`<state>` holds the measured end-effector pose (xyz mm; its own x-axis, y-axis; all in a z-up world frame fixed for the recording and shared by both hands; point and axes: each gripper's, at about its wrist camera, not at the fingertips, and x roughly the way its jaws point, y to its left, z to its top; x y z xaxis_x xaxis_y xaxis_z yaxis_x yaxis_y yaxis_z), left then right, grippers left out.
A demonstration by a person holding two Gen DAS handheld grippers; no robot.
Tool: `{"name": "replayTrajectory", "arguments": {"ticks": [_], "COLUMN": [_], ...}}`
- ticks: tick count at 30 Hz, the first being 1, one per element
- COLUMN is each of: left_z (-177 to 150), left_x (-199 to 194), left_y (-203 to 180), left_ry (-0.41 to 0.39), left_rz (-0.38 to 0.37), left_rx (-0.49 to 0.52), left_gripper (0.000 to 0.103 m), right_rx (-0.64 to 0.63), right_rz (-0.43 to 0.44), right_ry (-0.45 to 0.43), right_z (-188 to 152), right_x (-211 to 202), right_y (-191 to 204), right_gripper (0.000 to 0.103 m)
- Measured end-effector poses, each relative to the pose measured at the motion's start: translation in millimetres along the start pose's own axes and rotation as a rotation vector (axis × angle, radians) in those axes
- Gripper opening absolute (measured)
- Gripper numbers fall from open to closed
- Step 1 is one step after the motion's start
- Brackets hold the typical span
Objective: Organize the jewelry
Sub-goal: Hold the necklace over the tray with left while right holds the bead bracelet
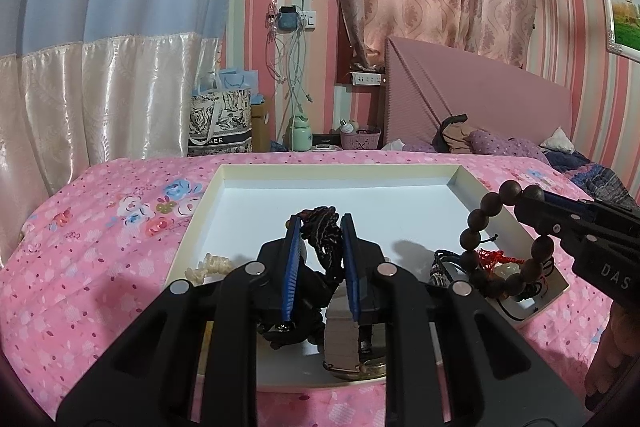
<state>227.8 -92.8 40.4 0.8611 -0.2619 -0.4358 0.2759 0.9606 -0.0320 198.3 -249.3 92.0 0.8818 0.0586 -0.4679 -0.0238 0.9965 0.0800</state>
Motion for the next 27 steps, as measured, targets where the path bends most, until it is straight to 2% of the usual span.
{"name": "replayTrajectory", "arguments": {"ticks": [27], "left_z": [0], "left_x": [7], "left_y": [-1], "left_ry": [0.034], "left_rz": [-0.002], "left_rx": [0.009], "left_gripper": [0.019], "right_rx": [-0.014], "right_rz": [-0.022], "right_ry": [0.037], "right_z": [-11], "right_x": [17], "right_y": [2], "right_gripper": [0.019]}}
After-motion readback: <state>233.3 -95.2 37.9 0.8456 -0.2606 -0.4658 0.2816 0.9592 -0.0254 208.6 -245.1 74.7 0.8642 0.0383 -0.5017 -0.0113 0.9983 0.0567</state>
